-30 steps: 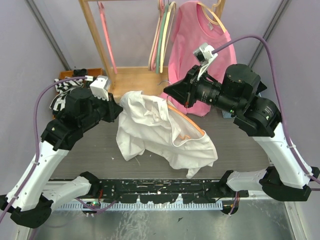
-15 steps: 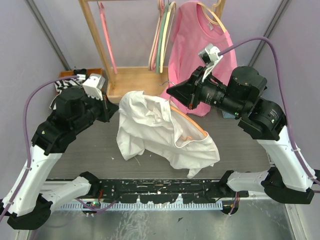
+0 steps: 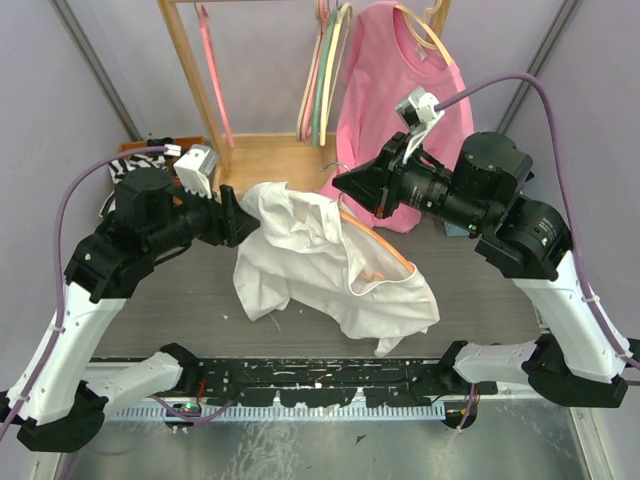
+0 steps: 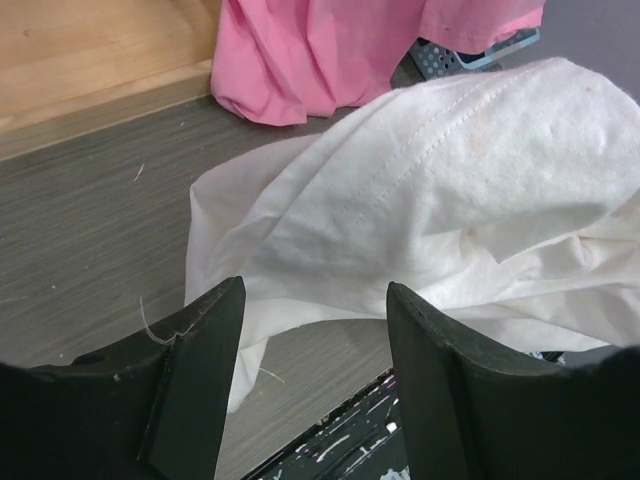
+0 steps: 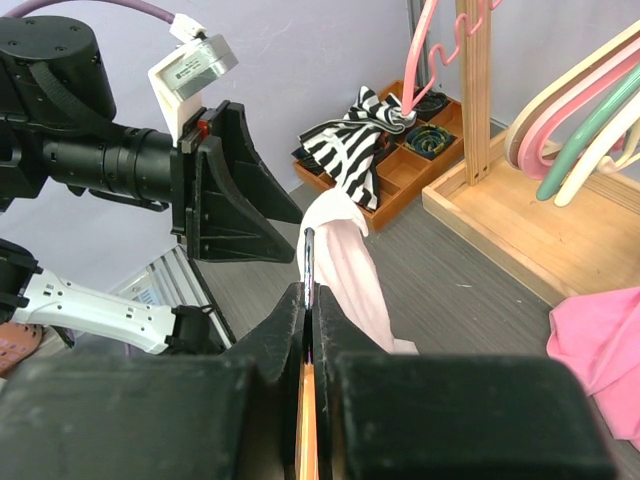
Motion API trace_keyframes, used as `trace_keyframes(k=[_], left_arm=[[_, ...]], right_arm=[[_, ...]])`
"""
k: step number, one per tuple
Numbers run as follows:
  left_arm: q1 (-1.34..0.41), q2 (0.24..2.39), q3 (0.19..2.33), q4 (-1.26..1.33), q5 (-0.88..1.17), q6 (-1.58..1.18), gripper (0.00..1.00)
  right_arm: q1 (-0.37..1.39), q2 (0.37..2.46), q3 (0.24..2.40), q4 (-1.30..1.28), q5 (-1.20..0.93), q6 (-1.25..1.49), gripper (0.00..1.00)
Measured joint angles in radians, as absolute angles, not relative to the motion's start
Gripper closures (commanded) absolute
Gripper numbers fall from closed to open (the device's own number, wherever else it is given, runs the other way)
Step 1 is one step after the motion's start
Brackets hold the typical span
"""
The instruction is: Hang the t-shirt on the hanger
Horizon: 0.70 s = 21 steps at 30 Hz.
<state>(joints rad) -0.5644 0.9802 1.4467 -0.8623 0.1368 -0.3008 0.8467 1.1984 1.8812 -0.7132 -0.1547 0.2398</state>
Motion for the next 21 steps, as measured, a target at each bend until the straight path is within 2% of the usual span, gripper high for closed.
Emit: trace_keyframes(k=[8,11,17,21], left_arm=[[-0.564,1.058,1.478,-0.875,0.138,-0.324,0.34],[-0.564,1.070,1.478,-0.877,0.137,-0.341,0.38],[-0.565,1.088,1.480,-0.881,0.111,-0.387,0.58],[-0.565,1.091,1.480,-0.881,0.087,-0.417,0.81]], right_arm=[[0.847,1.216,1.881,-0.713,-0.155,0.240,0.99],[0.847,1.220,1.881,-0.712,-0.158,0.241,0.99],[0.847,1.224,1.879,-0.705,-0.162,0.243,0.99],[0.847,1.224,1.870,-0.697,-0.165,0.245,0.99]])
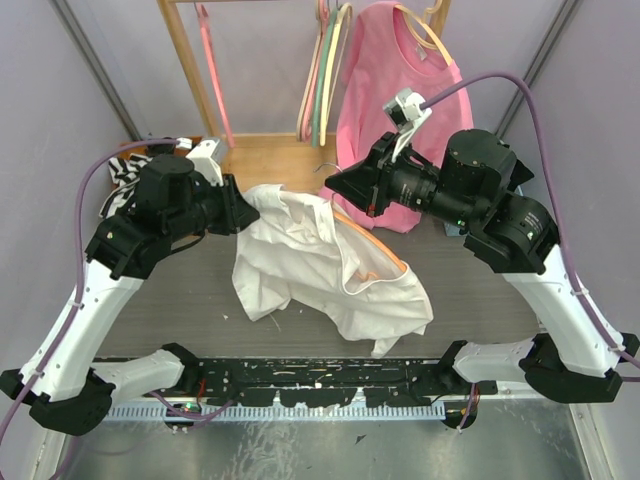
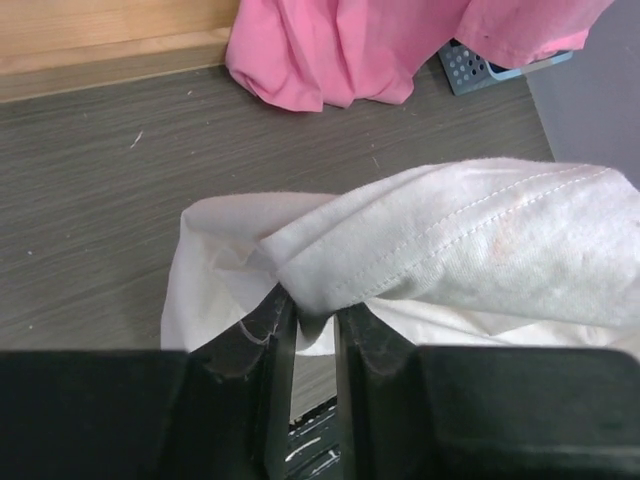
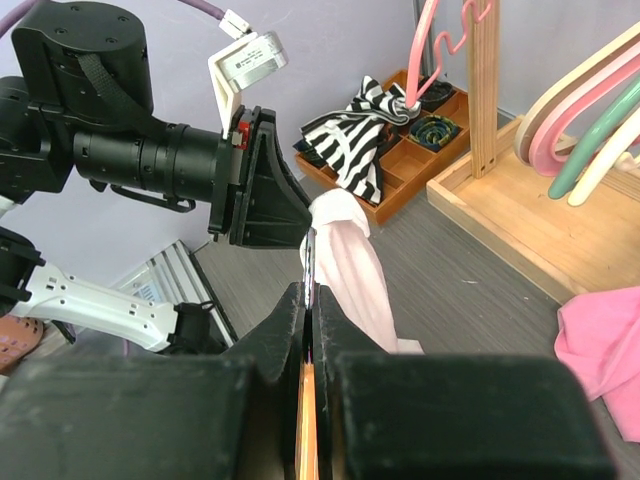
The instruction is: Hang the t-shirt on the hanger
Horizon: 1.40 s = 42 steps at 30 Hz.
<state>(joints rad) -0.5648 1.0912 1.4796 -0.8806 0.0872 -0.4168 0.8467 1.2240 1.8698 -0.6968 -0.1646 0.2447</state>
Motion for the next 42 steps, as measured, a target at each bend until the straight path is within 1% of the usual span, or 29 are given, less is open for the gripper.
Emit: trace_keyframes(k=[2,3,11,19,25,37,42], left_arm=[[-0.565,1.091,1.480,-0.881,0.076,-0.426,0.99],[-0.565,1.091,1.480,-0.881,0.070,-0.431,1.00],[-0.565,1.081,1.538,-0.926,0.026,-0.432,1.00],[-0.565,1.056,1.686,-1.008,-0.031,-0.415,1.00],[-0.565,1.059,1.758,-1.058,-0.097,-0.385,1.00],[-0.565,1.142,1.967,-1.150,-0.251,-0.311,1.00],[-0.565,1.194,2.087,-1.170,-0.293,-0.306,1.00]], right_arm=[[0.847,1.224,1.863,-0.693,-0.167,0.246,0.99],[0.847,1.224,1.861,-0.692,-0.167,0.246,0.99],[0.847,1.222,1.843,-0.676,-0.166,0.247,0.99],[0.847,1.210,1.834,-0.674,-0.165,0.246,0.99],[0.847,1.197,1.834,-0.677,-0.162,0.245,0.99],[0.847,1.172,1.833,-0.681,-0.162,0.245,0.99],[0.847,1.169,1.841,-0.683,-0.163,0.245,0.99]])
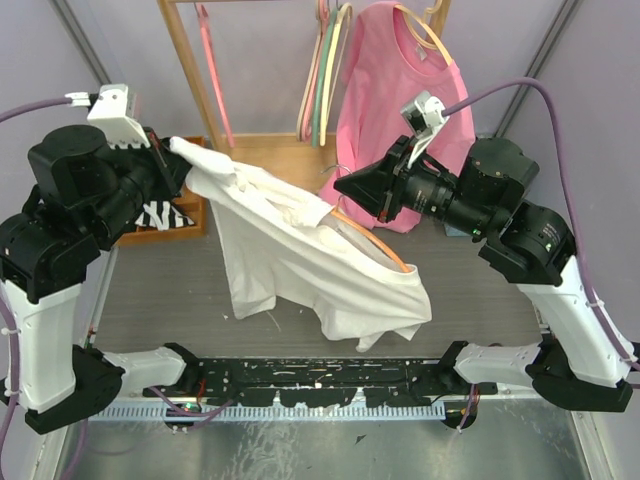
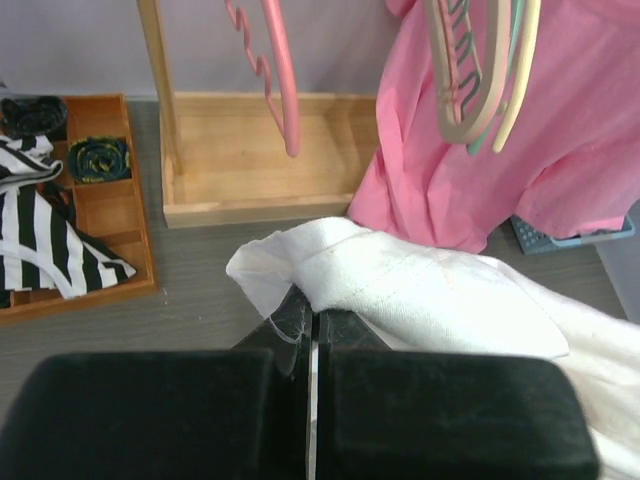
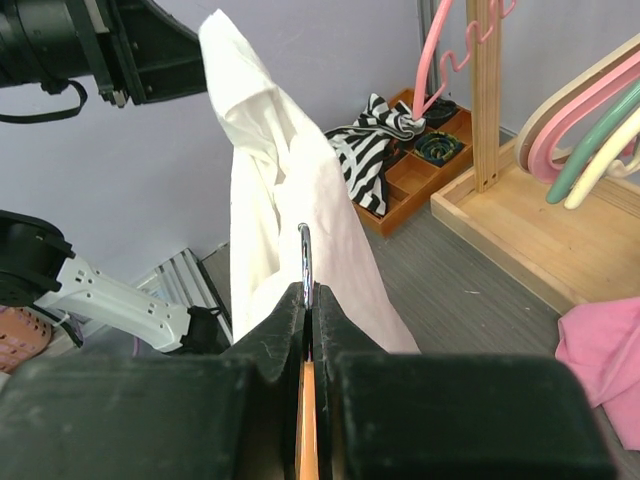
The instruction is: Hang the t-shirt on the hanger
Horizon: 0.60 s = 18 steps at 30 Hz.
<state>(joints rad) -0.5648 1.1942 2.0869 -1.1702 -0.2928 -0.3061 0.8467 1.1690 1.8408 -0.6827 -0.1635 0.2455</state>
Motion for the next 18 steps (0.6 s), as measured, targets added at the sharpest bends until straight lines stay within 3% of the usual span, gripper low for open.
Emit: trace_keyframes(k=[18], left_arm=[[-0.565,1.314,2.263,-1.083,-0.340,-0.313,1.00]], right_arm=[[0.847,1.136,1.861,-0.709,-0.195,0.241,0.99]])
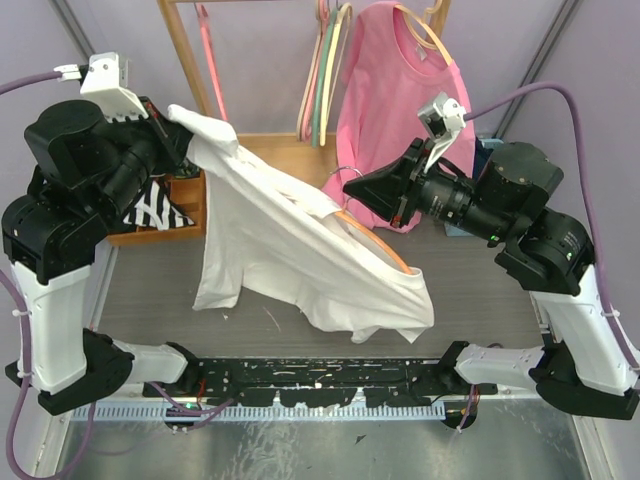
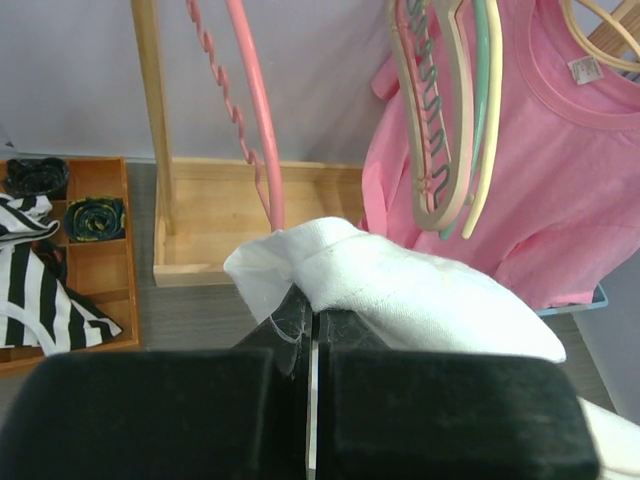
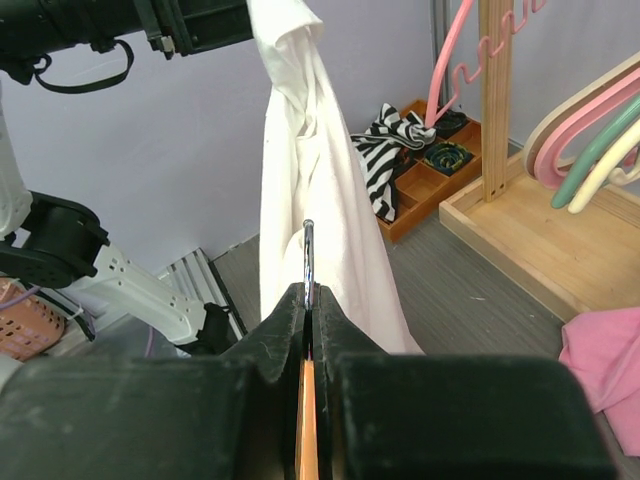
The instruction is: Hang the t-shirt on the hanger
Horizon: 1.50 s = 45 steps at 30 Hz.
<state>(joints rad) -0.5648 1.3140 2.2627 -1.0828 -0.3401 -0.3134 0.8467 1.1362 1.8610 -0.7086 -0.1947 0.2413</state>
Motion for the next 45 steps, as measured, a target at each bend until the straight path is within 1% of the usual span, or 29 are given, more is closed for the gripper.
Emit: trace_keyframes(k=[6,9,16,17,19,25,31,32,34,35,37,39,42,45], left_arm=[[-0.565,1.308,2.257,-1.079,-0.385,-0.291,1.00],[-0.565,1.283,2.217,-1.074,-0.413,-0.281,1.00],[-0.565,1.176,2.017,-1.048,-0.451,-0.274,1.00],[-0.565,1.128,1.913,-1.046,-0.460,-0.279,1.00],[-0.565,1.118,1.893,-1.037,-0.462,-0.281,1.00],[-0.565,1.044,1.738,-1.023,-0.475,-0.295,0.98],[-0.564,1.008,1.704,-1.022,-0.489,-0.301,0.96],[-0.564,0.997,1.696,-1.021,-0.491,-0.302,0.94],[-0.564,0.974,1.678,-1.021,-0.496,-0.308,0.86],[-0.564,0.962,1.670,-1.022,-0.497,-0.312,0.81],[-0.564,0.942,1.664,-1.023,-0.499,-0.323,0.66],[-0.562,0.931,1.671,-1.024,-0.510,-0.328,0.58],[-0.559,0.931,1.709,-1.035,-0.516,-0.338,0.42],[-0.558,0.938,1.740,-1.043,-0.515,-0.345,0.39]], right_arm=[[0.847,1.135,1.895,-0.712,-0.204,0.242,0.99],[0.847,1.130,1.907,-0.712,-0.203,0.245,0.99],[0.847,1.121,1.925,-0.685,-0.196,0.264,0.99],[0.847,1.117,1.925,-0.669,-0.188,0.269,0.99],[0.847,1.116,1.924,-0.662,-0.184,0.271,0.99],[0.847,1.113,1.915,-0.651,-0.165,0.280,0.99],[0.847,1.113,1.911,-0.651,-0.152,0.286,0.99],[0.847,1.113,1.909,-0.651,-0.149,0.287,0.99],[0.847,1.113,1.907,-0.651,-0.142,0.287,0.99],[0.847,1.113,1.905,-0.651,-0.141,0.287,0.99],[0.847,1.113,1.901,-0.651,-0.138,0.287,0.99],[0.847,1.113,1.900,-0.651,-0.134,0.286,0.99],[0.847,1.112,1.898,-0.651,-0.119,0.286,0.99],[0.847,1.113,1.898,-0.652,-0.112,0.286,0.99]])
